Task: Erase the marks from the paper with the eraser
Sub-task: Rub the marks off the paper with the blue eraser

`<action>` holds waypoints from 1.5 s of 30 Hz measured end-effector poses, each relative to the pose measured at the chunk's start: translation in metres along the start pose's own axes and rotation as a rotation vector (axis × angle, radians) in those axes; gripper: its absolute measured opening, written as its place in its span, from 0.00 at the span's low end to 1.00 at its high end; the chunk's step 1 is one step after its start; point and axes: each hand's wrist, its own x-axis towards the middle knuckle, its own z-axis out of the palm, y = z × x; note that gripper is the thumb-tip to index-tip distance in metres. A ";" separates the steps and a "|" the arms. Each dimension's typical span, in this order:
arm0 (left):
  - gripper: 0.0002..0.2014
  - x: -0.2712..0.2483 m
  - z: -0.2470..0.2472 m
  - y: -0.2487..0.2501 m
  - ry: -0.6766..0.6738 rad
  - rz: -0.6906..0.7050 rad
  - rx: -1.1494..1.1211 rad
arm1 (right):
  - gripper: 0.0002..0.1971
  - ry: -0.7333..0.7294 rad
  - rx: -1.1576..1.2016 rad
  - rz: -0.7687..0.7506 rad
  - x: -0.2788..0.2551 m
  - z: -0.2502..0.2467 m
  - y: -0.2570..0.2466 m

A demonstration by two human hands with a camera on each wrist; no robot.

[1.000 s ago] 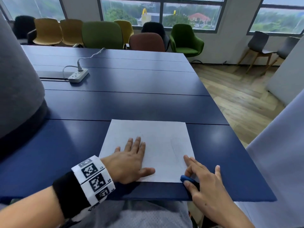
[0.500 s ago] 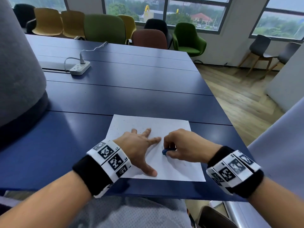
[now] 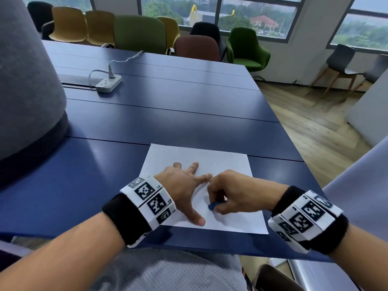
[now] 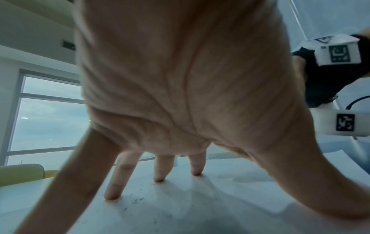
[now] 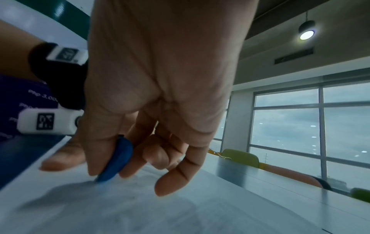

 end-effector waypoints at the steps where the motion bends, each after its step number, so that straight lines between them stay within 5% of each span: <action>1: 0.58 0.000 0.000 0.000 -0.002 0.000 -0.002 | 0.04 -0.013 -0.013 -0.002 0.002 -0.001 -0.002; 5: 0.56 0.001 0.001 0.000 0.006 0.005 0.001 | 0.02 0.088 0.015 0.034 0.009 -0.007 0.002; 10: 0.55 0.001 0.000 -0.001 -0.005 0.017 0.021 | 0.05 -0.027 0.032 -0.046 0.006 0.005 -0.011; 14: 0.49 0.002 0.002 -0.004 -0.020 0.020 0.000 | 0.06 0.100 0.050 -0.017 0.018 0.005 -0.005; 18: 0.53 0.001 0.002 -0.004 -0.023 0.015 0.007 | 0.08 0.001 0.049 -0.058 0.010 0.011 -0.010; 26: 0.59 0.001 -0.005 0.000 -0.035 -0.003 0.024 | 0.09 0.238 -0.105 0.195 0.010 -0.031 0.050; 33: 0.57 0.006 -0.014 0.002 -0.033 0.048 0.048 | 0.03 -0.064 0.027 0.108 -0.016 -0.023 0.038; 38: 0.52 0.011 -0.017 0.002 -0.012 0.059 -0.012 | 0.07 0.309 0.060 0.189 -0.007 -0.031 0.070; 45: 0.51 0.004 -0.016 -0.004 -0.100 0.032 -0.051 | 0.07 0.240 -0.058 0.167 -0.022 -0.010 0.060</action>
